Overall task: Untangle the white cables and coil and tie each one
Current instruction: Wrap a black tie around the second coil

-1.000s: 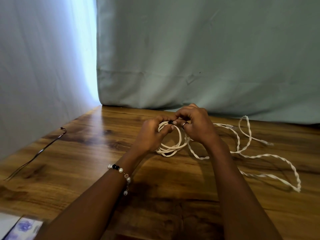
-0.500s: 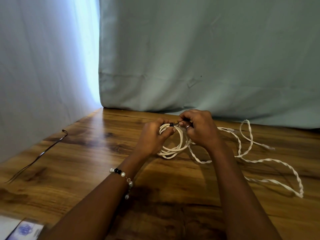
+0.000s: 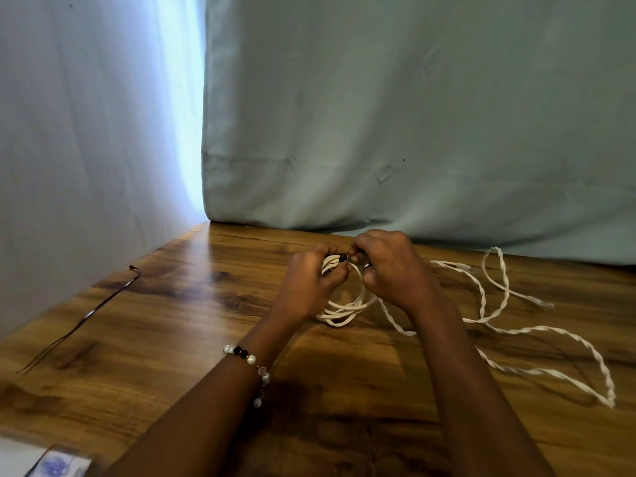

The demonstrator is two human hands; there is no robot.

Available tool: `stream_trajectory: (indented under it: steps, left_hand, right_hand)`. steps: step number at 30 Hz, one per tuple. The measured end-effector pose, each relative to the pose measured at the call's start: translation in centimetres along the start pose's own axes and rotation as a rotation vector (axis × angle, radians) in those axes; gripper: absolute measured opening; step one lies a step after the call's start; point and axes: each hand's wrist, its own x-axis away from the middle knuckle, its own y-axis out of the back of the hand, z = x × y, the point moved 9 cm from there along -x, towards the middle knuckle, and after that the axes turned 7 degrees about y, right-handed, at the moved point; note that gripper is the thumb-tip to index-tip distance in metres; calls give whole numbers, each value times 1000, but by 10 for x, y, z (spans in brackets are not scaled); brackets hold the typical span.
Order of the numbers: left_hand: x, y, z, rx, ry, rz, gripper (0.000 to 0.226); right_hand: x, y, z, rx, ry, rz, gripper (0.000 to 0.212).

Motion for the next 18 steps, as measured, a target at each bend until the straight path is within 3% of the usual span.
stream_trajectory:
  steps: [18]
  left_hand:
    - [1,-1,-2,6,-12,6,24]
  right_hand:
    - [2,3,-5,-3,-65,-14,17]
